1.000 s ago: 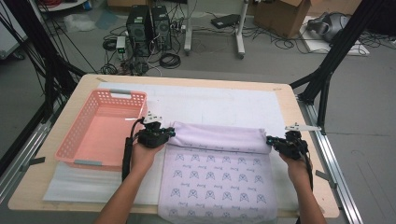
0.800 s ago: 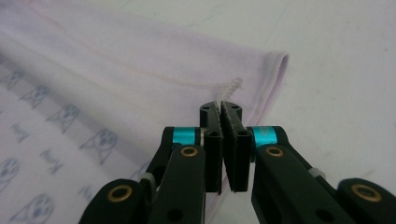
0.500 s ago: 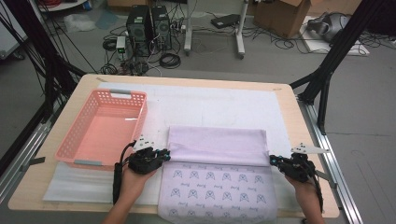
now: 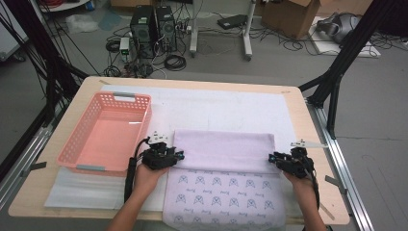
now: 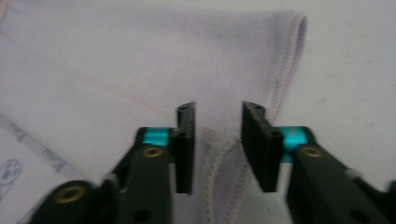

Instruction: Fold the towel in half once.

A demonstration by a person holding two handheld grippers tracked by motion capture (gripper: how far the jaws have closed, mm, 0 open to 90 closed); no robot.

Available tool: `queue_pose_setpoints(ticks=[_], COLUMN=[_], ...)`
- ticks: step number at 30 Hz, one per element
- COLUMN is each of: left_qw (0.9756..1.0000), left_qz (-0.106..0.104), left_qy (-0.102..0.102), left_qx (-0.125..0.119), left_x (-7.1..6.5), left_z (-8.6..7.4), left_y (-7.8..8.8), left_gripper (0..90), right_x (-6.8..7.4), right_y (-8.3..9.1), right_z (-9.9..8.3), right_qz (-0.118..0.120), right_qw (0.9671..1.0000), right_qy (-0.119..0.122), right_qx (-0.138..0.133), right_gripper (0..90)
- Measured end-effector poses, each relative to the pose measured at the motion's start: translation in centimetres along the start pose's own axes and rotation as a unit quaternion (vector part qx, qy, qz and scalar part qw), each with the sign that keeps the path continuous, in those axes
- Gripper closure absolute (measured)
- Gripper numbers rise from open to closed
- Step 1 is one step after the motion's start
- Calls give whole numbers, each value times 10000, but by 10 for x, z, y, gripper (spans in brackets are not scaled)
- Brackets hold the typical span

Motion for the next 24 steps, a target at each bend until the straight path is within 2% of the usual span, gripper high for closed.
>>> queue_pose_setpoints(ticks=[2,4,5,9,18,20,24], left_qw=[10000,9999,9999,9992,9953,9950,9949], left_qz=[59,-3,-24,-222,-527,-554,-601], left_qy=[-28,-82,-127,-75,-430,-442,-372], left_qx=[-29,-68,-92,-334,-683,-708,-718], left_x=[0,-3,-4,-11,-23,-24,-27], left_z=[-2,-3,-4,-3,-14,-18,-27], left_y=[2,3,5,15,41,45,48], left_gripper=[799,832,836,835,832,831,830], right_x=[2,4,4,5,16,18,20], right_y=[-2,0,3,12,30,33,40], right_z=[-3,-6,-6,-8,-18,-22,-31], right_qz=[49,33,28,51,204,224,265], right_qw=[9999,9999,9998,9997,9989,9984,9984], right_qy=[87,162,196,204,386,486,475], right_qx=[63,43,2,-96,-195,-179,-167], right_gripper=[815,829,834,836,842,843,844])
Point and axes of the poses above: each handheld gripper's, and its own axes: y roughly backward along the jaws, z roughly out of its top, x roughly to its left, the point moved 8 cm from there along -y, roughly forward along the jaws, and after that the axes turned 3 degrees about -z, right-handed, at the moved point
